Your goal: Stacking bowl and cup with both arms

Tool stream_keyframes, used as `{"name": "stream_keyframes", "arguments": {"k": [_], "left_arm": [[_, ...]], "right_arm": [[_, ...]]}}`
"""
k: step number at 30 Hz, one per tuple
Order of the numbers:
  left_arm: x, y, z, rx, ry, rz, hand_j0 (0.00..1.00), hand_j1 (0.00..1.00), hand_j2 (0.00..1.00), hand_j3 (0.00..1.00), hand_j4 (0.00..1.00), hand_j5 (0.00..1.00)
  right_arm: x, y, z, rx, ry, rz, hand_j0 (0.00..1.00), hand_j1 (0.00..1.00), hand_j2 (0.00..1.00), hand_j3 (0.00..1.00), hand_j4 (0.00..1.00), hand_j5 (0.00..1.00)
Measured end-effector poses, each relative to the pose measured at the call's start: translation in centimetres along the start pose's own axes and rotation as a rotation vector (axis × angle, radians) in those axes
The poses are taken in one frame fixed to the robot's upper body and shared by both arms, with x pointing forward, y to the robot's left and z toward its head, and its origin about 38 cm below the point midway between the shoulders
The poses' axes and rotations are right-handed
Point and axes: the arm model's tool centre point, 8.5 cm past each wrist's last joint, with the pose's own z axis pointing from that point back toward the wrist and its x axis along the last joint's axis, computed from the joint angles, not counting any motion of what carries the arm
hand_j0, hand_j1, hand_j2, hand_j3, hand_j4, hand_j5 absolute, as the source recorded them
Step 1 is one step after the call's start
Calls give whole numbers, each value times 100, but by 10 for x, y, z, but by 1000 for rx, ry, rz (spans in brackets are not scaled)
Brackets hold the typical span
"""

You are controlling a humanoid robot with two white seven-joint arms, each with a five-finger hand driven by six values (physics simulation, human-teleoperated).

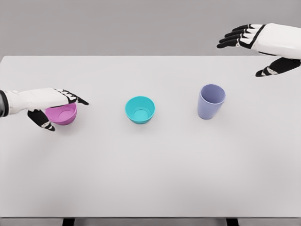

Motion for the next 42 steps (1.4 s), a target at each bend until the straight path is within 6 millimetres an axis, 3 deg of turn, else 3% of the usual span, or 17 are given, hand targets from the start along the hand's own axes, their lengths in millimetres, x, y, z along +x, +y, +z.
{"name": "stream_keyframes", "arguments": {"k": [13, 42], "left_arm": [[-22, -5, 1, -8, 66, 18, 99, 99, 99, 99, 99, 99], [-31, -9, -20, -9, 88, 26, 99, 99, 99, 99, 99, 99]], "right_arm": [[-1, -2, 2, 0, 8, 4, 100, 100, 100, 100, 100, 100], [-1, -1, 3, 1, 8, 2, 100, 100, 100, 100, 100, 100]]}}
